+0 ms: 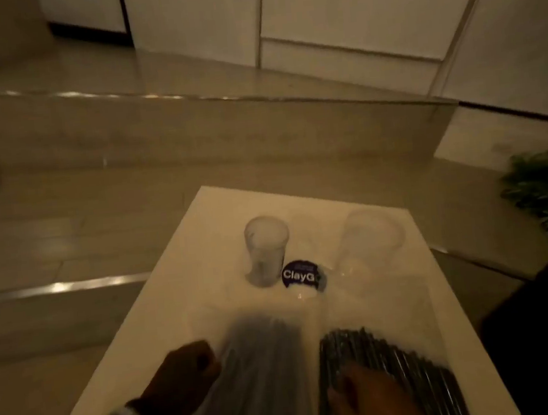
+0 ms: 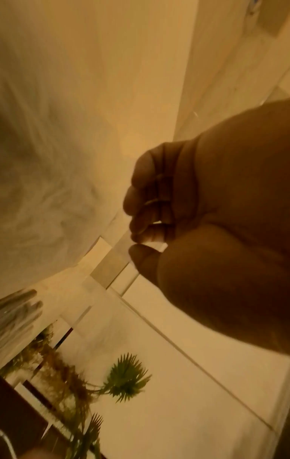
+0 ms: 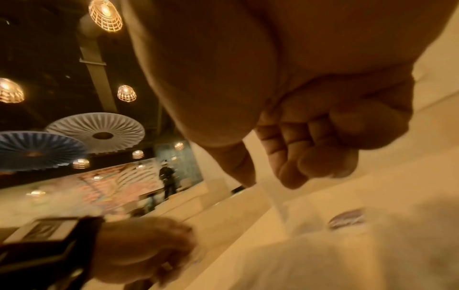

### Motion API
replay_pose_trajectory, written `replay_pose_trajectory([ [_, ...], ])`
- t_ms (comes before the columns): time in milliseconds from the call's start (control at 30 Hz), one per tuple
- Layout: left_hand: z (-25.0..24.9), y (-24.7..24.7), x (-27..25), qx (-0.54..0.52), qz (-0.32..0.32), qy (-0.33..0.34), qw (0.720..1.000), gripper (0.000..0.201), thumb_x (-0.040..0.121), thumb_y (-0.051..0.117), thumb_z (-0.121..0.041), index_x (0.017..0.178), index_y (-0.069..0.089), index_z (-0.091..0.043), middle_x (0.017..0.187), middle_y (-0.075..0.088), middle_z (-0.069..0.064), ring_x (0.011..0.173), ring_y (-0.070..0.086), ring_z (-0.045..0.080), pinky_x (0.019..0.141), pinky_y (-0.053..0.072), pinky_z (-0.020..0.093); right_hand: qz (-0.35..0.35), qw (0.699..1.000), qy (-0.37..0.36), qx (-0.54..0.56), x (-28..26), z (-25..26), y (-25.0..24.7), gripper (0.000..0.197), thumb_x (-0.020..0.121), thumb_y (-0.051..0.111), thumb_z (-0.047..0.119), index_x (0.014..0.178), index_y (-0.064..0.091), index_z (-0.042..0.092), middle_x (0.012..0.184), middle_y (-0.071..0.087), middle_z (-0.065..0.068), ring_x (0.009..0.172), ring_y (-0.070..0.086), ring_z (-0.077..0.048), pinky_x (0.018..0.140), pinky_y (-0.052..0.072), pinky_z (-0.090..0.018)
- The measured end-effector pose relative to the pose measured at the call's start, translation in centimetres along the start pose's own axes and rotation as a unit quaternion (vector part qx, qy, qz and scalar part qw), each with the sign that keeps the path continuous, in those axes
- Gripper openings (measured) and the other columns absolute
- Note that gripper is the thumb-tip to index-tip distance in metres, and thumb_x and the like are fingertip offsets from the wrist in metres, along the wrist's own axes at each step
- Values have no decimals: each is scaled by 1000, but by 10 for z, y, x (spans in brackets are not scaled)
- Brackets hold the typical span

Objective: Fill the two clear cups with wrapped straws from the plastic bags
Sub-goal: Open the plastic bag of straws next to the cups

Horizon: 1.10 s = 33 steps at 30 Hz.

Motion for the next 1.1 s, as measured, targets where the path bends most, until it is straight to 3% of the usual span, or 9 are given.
replay_pose_trajectory([
  [67,-6,-6,23,-17,-14,-9,1000,19,86,62,-31,72,50,-27,75,58,-5,74,54,15,66,37,24,-6,997,-39,64,28,31,-1,19,86,49,49,86,48,30,96,58,7,98,57,-16,90,45,-30],
  [100,-2,-5,35,-18,-13,-25,999,13,86,62,-32,84,55,-22,87,60,0,84,56,18,72,39,25,-3,996,-43,81,43,43,-2,12,89,52,40,85,45,31,94,58,4,95,58,-18,86,46,-31],
  [200,23,4,55,-37,-10,-133,990,51,85,62,-40,125,47,-12,123,50,13,112,51,30,95,42,35,18,995,14,100,89,54,13,34,95,51,36,124,48,17,127,56,-8,118,54,-28,98,44,-33],
  [300,54,3,61,-11,-14,-238,971,74,85,59,-49,139,28,-9,136,38,16,124,41,37,104,35,44,54,987,87,127,121,46,39,48,95,51,38,134,42,12,136,52,-12,123,52,-32,102,45,-40],
  [533,76,7,75,-117,0,-304,946,84,89,59,-41,145,13,2,147,33,20,132,37,37,109,33,42,57,975,98,191,139,52,57,52,94,52,22,141,31,15,132,55,-15,118,55,-34,98,47,-41],
  [700,70,0,85,-193,-20,-275,942,64,89,55,-45,134,44,-1,139,46,17,126,44,33,109,35,41,6,956,101,274,133,52,52,51,90,52,7,136,34,20,126,58,-13,113,58,-32,95,49,-37],
  [867,59,-21,88,-340,-83,-211,913,25,93,52,-28,112,54,-12,110,58,13,90,56,26,77,51,38,-60,874,119,467,124,43,25,87,84,72,22,151,16,21,121,58,-6,116,57,-29,101,46,-38],
  [1000,43,-45,85,-356,-101,-121,921,24,86,52,-44,98,55,-23,97,59,11,84,55,28,71,50,46,-79,869,106,476,135,40,-3,22,94,56,33,110,63,19,111,66,-11,99,62,-32,94,52,-51],
  [1100,29,-63,81,-347,-134,-84,924,21,89,53,-40,96,57,-20,94,60,11,81,55,24,67,50,39,-107,878,87,459,139,38,-15,11,94,51,23,89,61,22,99,67,-15,82,63,-30,74,56,-44],
])
Point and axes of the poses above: each hand's wrist, its own x-axis towards the middle knuckle, its own y-axis out of the palm, z = x × y, the point moved 8 cm from there along x, towards the middle knuckle
